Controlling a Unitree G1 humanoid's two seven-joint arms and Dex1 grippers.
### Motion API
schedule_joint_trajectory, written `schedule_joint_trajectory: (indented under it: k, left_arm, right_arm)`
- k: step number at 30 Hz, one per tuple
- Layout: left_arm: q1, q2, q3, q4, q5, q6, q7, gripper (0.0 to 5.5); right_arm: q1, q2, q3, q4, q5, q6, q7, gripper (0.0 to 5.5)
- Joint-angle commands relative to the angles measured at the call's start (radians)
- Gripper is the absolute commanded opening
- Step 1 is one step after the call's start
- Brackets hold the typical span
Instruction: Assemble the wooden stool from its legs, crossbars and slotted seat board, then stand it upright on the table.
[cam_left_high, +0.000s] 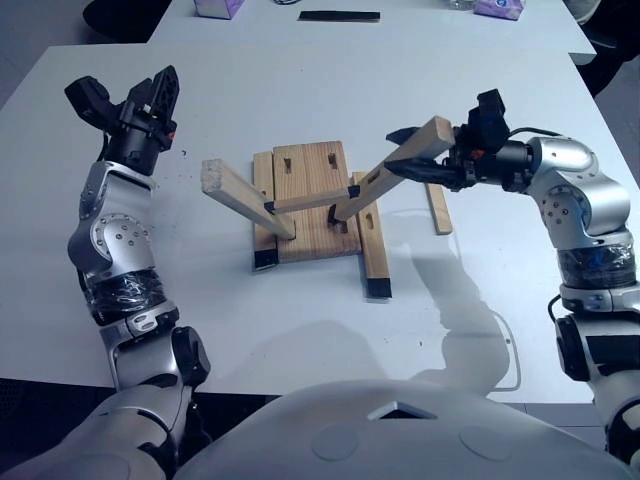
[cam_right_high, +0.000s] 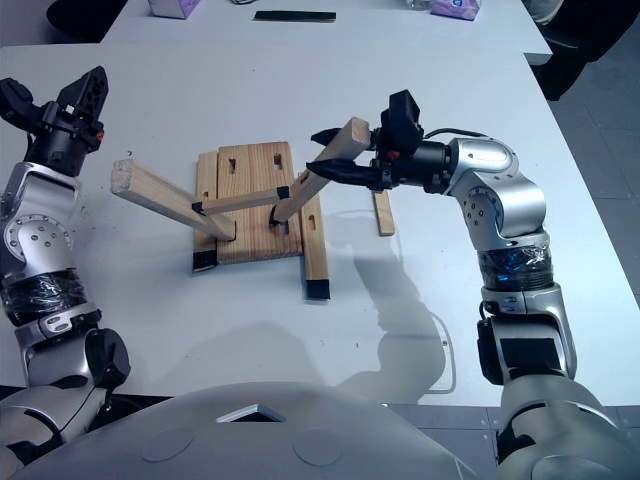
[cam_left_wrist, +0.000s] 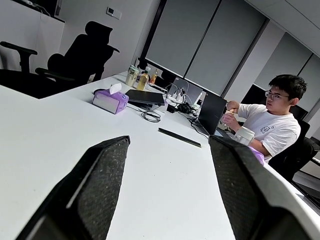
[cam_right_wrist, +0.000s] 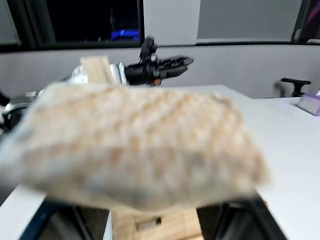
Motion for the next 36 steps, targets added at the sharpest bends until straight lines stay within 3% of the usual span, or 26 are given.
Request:
schedule_joint_trajectory:
  k: [1, 13, 36]
  left_arm:
    - [0.043, -0.021, 0.002, -0.025, 0.002, -0.009, 0.014, 2.93]
    - [0.147, -0.078, 0.019, -0.114, -0.015, -0.018, 0.067, 2.93]
    - [0.266, -0.209, -0.001, -0.219, -0.007, -0.090, 0.128, 2.93]
  right_arm:
    - [0.006, -0.037, 0.079, -0.016, -0.060, -0.006, 0.082, 2.03]
    - [-0.062, -0.120, -0.041, -0.081, 0.000, 0.111, 0.052, 2.03]
    - [-0.168, -0.139, 0.082, 0.044, -0.142, 0.104, 0.114, 2.03]
